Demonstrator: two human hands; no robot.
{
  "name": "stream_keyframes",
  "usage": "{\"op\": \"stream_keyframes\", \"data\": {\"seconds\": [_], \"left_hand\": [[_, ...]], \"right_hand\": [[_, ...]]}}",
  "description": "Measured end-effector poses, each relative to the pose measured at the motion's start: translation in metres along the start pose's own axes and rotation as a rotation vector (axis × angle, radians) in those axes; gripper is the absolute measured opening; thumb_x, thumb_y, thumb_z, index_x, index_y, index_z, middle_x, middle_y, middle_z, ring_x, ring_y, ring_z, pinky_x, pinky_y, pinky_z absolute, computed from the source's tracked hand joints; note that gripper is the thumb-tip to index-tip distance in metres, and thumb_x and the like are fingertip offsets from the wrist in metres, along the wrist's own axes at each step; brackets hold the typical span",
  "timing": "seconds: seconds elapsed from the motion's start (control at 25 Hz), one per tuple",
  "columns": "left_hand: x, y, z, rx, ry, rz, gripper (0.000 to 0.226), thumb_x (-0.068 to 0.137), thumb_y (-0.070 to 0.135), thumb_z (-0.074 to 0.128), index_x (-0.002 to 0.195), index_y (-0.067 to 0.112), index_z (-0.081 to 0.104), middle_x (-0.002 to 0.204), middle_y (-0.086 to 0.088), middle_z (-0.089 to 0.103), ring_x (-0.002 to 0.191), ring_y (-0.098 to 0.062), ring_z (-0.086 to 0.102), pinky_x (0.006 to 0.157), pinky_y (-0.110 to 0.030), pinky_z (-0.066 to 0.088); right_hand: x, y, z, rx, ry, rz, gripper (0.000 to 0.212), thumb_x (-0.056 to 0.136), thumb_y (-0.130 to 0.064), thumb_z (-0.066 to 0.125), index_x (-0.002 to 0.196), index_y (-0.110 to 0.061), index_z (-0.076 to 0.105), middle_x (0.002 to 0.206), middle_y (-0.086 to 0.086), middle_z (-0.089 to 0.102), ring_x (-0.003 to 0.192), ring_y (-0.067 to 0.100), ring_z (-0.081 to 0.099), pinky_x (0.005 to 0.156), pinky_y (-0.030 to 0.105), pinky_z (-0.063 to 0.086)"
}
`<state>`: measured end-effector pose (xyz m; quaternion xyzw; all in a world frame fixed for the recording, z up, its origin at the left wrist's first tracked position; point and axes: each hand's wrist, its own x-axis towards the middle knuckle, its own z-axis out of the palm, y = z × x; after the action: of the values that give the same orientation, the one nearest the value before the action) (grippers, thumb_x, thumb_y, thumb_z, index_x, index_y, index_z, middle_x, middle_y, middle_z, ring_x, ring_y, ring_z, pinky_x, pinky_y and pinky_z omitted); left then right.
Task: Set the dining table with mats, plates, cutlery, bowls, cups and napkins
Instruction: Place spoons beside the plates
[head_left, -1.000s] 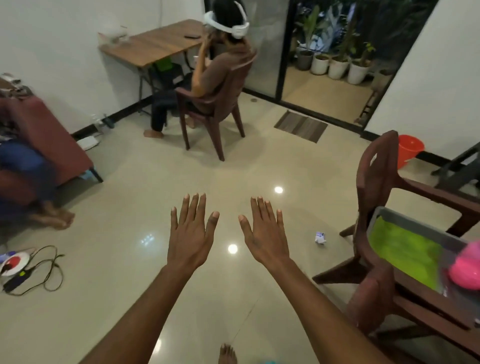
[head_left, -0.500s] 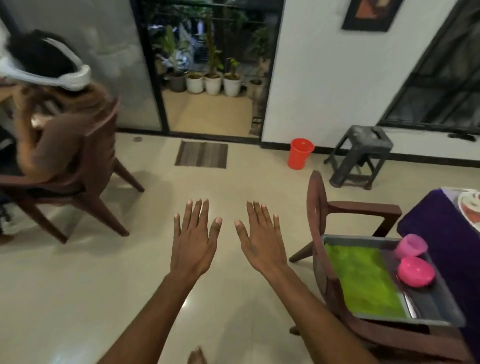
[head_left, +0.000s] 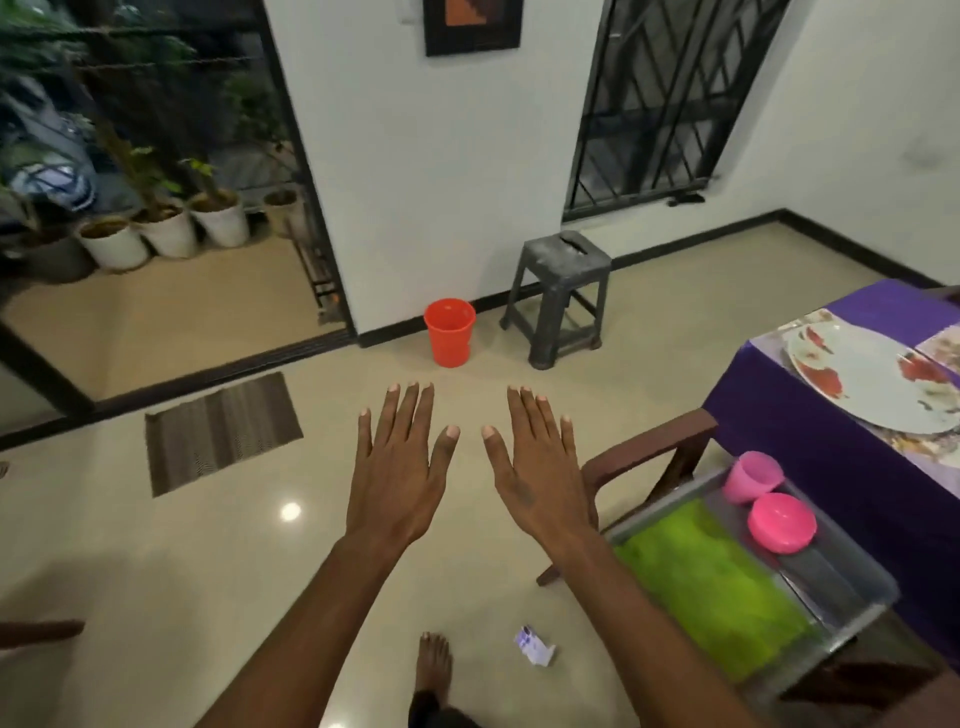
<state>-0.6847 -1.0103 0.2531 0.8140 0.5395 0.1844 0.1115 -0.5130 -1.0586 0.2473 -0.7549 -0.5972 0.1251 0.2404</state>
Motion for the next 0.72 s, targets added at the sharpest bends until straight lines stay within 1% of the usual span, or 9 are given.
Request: {"op": "stream_keyframes", "data": {"seconds": [0.08,0.16,0.24,0.32,0.44,0.52,0.6,0.72], "left_hand": [[0.067,-0.006,0.009,0.020,-0.068,0.072,0.069,0.105,0.064,0.005,0.163,0.028,0.002,0.170,0.010,-0.005,0.153,-0.004,-0.021,0.126,-0.042,-0.010],[0.134,-0.002,0.019,0.033,-0.099,0.160,0.068,0.105,0.064,0.005,0.163,0.029,0.001,0.169,0.011,-0.007,0.152,-0.004,-0.023,0.126,-0.042,-0.010],[0.189,0.013,0.034,0.010,-0.126,0.251,0.068,0.104,0.064,0.006,0.163,0.029,0.000,0.168,0.012,-0.009,0.152,-0.003,-0.023,0.126,-0.041,-0.011],[0.240,0.042,0.058,-0.034,-0.180,0.371,0.069,0.103,0.064,0.005,0.163,0.029,0.002,0.167,0.014,-0.009,0.151,-0.002,-0.023,0.126,-0.040,-0.011],[0.305,0.094,0.100,-0.060,-0.304,0.609,0.073,0.100,0.067,-0.001,0.163,0.030,0.002,0.169,0.012,-0.005,0.152,-0.003,-0.020,0.127,-0.042,-0.008],[0.340,0.126,0.129,-0.079,-0.351,0.751,0.076,0.098,0.069,-0.003,0.162,0.030,0.001,0.168,0.012,-0.006,0.153,-0.004,-0.019,0.126,-0.040,-0.010],[0.372,0.149,0.156,-0.089,-0.388,0.869,0.075,0.098,0.070,-0.002,0.162,0.030,0.000,0.167,0.012,-0.006,0.153,-0.005,-0.020,0.125,-0.038,-0.014],[0.423,0.180,0.186,-0.105,-0.496,1.070,0.072,0.100,0.069,0.003,0.162,0.032,-0.003,0.167,0.014,-0.009,0.149,0.000,-0.025,0.122,-0.033,-0.020]], "right_hand": [[0.060,0.009,0.004,0.024,0.025,0.093,0.068,0.105,-0.060,0.016,0.163,-0.026,0.005,0.170,-0.005,0.002,0.156,0.009,-0.008,0.127,0.042,-0.006],[0.111,0.020,0.000,0.040,0.090,0.171,0.068,0.105,-0.061,0.016,0.163,-0.026,0.005,0.170,-0.006,0.003,0.155,0.008,-0.008,0.127,0.042,-0.006],[0.148,0.034,-0.011,0.035,0.136,0.230,0.068,0.104,-0.061,0.015,0.163,-0.027,0.005,0.170,-0.008,0.001,0.155,0.007,-0.009,0.127,0.041,-0.007],[0.177,0.059,-0.024,0.020,0.207,0.339,0.068,0.104,-0.061,0.015,0.163,-0.028,0.004,0.170,-0.008,0.001,0.155,0.008,-0.010,0.126,0.039,-0.009],[0.205,0.105,-0.041,-0.005,0.344,0.550,0.067,0.105,-0.060,0.016,0.162,-0.029,0.004,0.170,-0.008,0.002,0.155,0.008,-0.009,0.125,0.038,-0.011],[0.215,0.137,-0.047,-0.013,0.422,0.695,0.067,0.105,-0.060,0.017,0.163,-0.028,0.006,0.170,-0.008,0.004,0.156,0.009,-0.007,0.126,0.041,-0.008],[0.225,0.161,-0.048,-0.036,0.475,0.833,0.067,0.105,-0.059,0.020,0.163,-0.026,0.007,0.170,-0.007,0.005,0.156,0.010,-0.006,0.127,0.044,-0.004],[0.238,0.184,-0.053,-0.064,0.534,1.040,0.067,0.105,-0.056,0.022,0.163,-0.024,0.009,0.170,-0.007,0.004,0.156,0.010,-0.005,0.127,0.042,-0.004]]}}
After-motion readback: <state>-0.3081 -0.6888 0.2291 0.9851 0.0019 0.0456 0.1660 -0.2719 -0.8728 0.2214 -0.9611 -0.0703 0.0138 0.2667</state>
